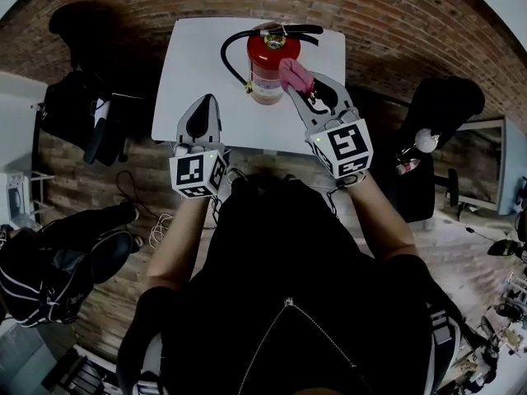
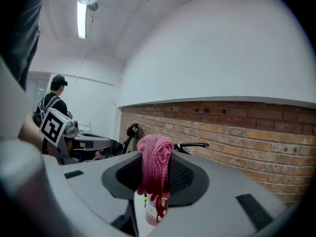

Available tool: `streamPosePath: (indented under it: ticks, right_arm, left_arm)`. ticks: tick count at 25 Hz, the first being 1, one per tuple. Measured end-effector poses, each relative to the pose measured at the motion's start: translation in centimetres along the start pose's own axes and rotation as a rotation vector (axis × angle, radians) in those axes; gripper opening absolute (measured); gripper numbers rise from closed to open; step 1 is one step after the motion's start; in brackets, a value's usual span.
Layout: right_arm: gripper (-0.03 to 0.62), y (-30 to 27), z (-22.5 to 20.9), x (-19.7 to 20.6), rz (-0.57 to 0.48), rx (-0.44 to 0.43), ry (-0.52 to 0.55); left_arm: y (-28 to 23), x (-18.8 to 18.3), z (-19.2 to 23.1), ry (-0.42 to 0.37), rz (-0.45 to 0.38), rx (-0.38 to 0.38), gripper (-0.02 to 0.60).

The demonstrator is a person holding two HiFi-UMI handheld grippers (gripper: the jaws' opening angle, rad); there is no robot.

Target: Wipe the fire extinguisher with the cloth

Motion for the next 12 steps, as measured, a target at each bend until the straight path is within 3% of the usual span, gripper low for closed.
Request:
streamPosePath:
  ticks: [7, 12]
  right_arm:
    - [0.124, 5.9, -3.3, 2.6, -0.068, -0.170, -0.065]
    - [0.124, 6.1, -4.7, 3.5, -0.067, -0.255, -0.169]
  left_arm:
    - [2.5, -0.4, -8.2, -0.049, -0.032, -0.036, 0.008]
    - [4.6, -0.7, -10.7, -0.053, 0.006, -0.086, 0.008]
Point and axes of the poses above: the fingertips, and each gripper's own axes: y backward along the fingers, z to its left, x out of its underside, the point moved 8 cm from there along y, backward along the fingers, and after that the axes turned 1 degree about -z, right-handed, at the moved point
